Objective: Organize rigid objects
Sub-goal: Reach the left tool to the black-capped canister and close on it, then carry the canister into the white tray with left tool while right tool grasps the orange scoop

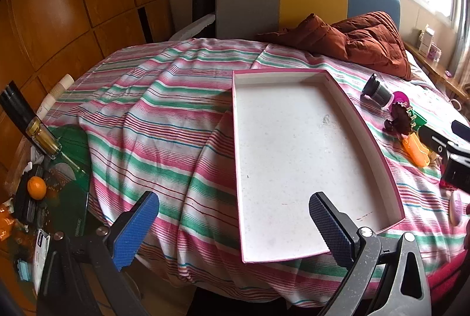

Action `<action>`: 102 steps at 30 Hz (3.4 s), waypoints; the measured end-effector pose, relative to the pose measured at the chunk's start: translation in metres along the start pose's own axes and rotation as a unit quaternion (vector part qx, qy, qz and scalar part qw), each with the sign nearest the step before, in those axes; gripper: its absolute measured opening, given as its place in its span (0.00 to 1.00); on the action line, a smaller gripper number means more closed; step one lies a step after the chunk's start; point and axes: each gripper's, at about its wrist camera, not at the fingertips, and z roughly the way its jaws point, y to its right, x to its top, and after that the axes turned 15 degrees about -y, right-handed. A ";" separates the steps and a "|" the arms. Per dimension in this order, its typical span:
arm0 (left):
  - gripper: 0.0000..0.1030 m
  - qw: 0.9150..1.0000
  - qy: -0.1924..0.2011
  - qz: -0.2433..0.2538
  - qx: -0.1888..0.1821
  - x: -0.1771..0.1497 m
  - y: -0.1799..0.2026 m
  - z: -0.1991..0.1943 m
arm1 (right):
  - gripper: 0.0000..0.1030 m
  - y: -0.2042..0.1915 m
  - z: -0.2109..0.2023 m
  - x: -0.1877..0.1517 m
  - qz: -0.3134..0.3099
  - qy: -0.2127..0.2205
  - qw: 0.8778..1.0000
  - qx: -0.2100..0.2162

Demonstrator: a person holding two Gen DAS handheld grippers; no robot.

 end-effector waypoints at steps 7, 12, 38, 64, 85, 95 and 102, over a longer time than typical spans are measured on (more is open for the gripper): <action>1.00 0.999 -0.018 0.008 -0.044 0.001 0.005 0.003 | 0.98 0.048 -0.005 0.014 0.033 0.012 0.999 -0.018; 1.00 0.991 -0.025 0.010 -0.128 0.006 0.007 0.002 | 0.98 0.099 -0.004 0.025 0.085 0.025 0.996 -0.033; 1.00 0.975 -0.029 0.176 -0.132 0.155 0.170 0.029 | 0.98 0.198 0.021 0.008 0.253 0.000 0.967 0.042; 0.62 0.945 -0.124 0.244 -0.179 0.215 0.269 0.123 | 0.98 0.205 0.033 0.010 0.266 -0.029 0.960 0.082; 0.62 0.956 -0.040 0.160 -0.241 0.111 0.143 0.016 | 0.75 0.127 0.058 0.021 0.080 -0.097 0.982 0.143; 0.62 0.969 -0.055 0.096 -0.221 0.092 0.074 0.035 | 0.25 0.093 0.113 0.010 0.006 -0.193 0.979 0.057; 0.62 0.978 -0.044 0.070 -0.192 0.110 0.029 0.053 | 0.25 0.097 0.117 0.010 0.032 -0.188 0.979 0.069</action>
